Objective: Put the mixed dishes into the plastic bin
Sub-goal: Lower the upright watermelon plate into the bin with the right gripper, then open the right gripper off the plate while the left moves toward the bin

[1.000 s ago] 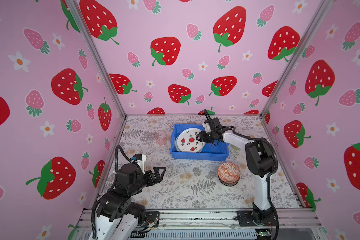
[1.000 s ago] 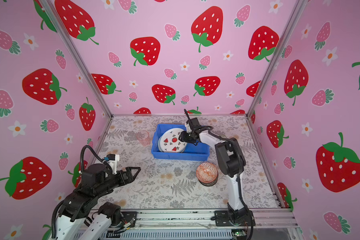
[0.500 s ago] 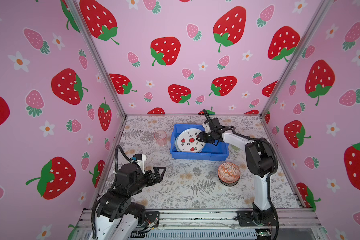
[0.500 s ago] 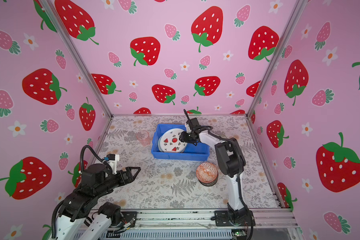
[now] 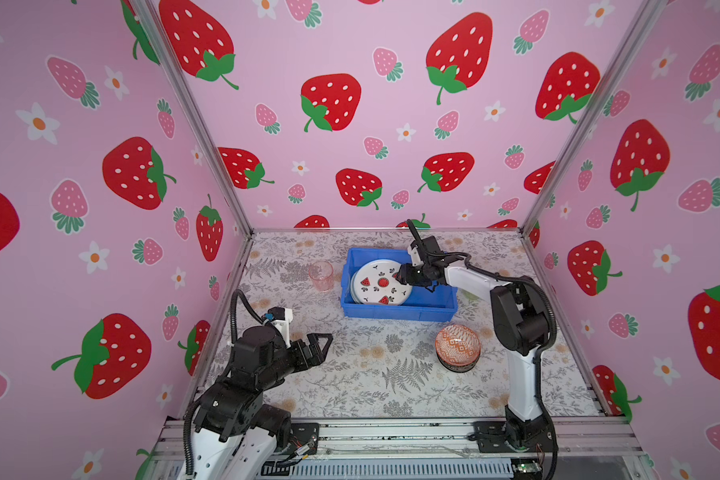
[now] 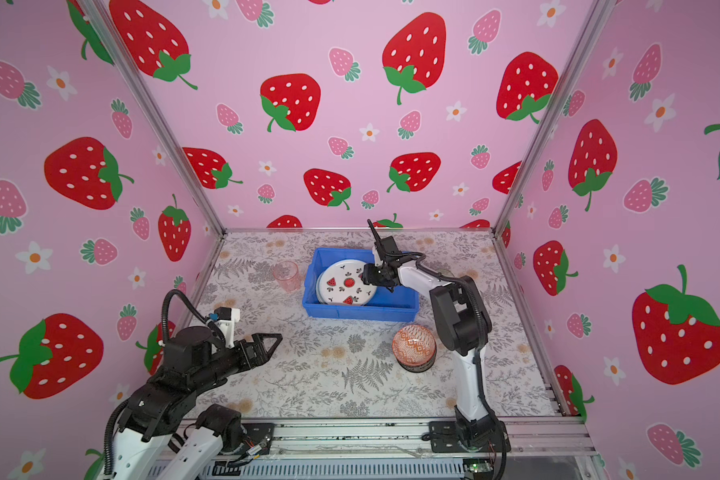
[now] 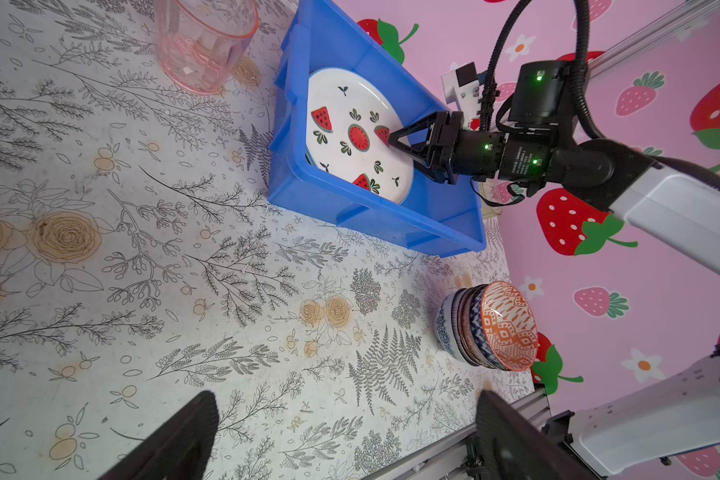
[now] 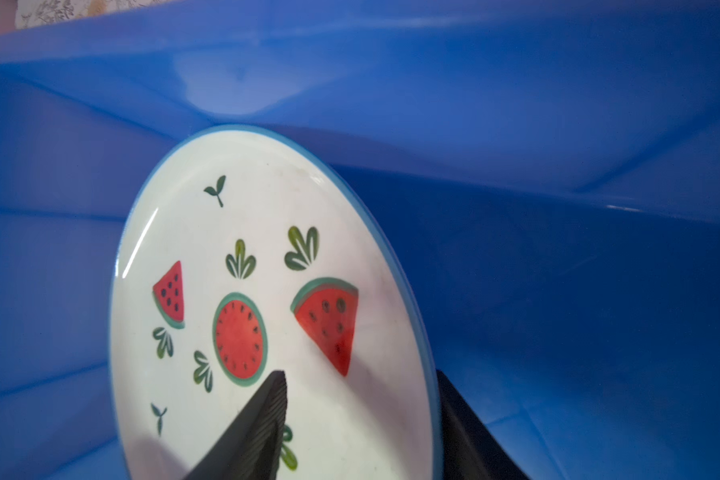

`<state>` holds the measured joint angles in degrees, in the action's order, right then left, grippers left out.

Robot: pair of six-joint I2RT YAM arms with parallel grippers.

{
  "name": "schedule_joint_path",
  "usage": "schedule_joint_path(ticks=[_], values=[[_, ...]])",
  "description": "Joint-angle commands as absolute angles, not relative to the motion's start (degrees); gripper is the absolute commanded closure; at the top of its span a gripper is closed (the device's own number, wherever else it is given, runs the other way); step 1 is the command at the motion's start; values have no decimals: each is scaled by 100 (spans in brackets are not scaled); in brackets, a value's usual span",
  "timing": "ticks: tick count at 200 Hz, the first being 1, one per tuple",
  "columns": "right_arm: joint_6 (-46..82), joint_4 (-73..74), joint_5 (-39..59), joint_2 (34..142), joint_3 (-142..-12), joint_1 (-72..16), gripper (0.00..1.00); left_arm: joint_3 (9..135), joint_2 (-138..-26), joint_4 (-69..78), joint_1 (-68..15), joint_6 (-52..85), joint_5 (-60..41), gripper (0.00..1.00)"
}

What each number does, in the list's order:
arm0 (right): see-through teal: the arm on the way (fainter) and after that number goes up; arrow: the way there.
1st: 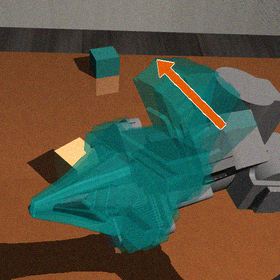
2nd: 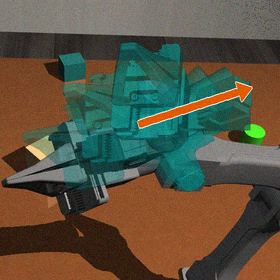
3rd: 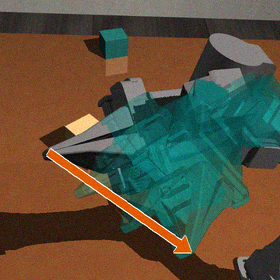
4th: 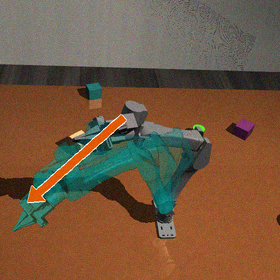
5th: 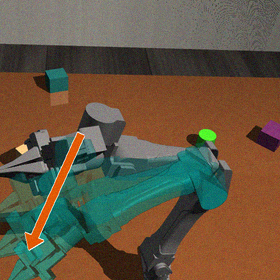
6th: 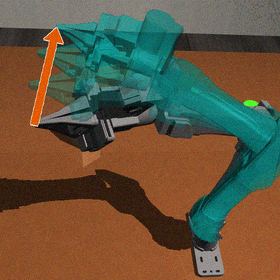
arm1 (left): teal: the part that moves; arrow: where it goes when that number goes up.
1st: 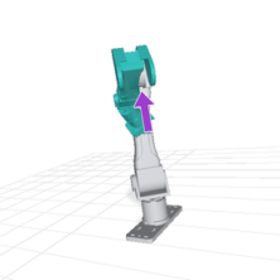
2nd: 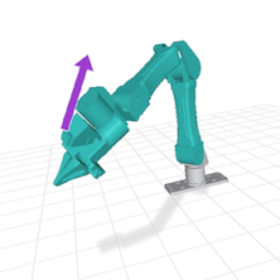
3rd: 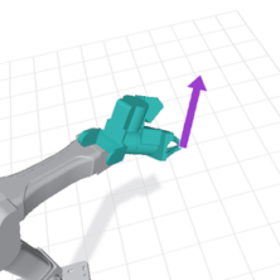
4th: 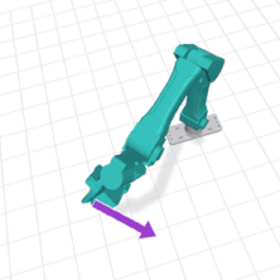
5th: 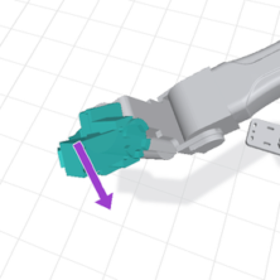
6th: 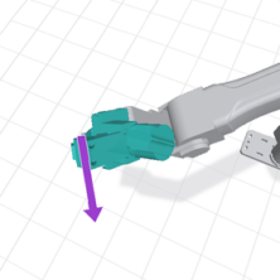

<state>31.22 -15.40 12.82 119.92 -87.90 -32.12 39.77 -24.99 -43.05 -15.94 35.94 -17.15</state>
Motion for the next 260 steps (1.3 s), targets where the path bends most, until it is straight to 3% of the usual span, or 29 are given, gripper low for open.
schedule_joint_path(ticks=[1,149,233,260], values=[[3111,-1485,1245,11689,-8690,-3252,43,3933,-2519,-4182,-1561,3516,-1774,1],[3019,-1474,1408,11643,-8829,-3472,43,3913,-2664,-4058,-1548,3510,-1801,1],[2883,-1609,1192,10243,-8250,-3471,42,5271,-4970,-4218,-1439,2979,-662,1],[3067,-1384,1094,9853,-7793,-3445,41,5672,-5614,-4020,-1374,2773,-749,1]])
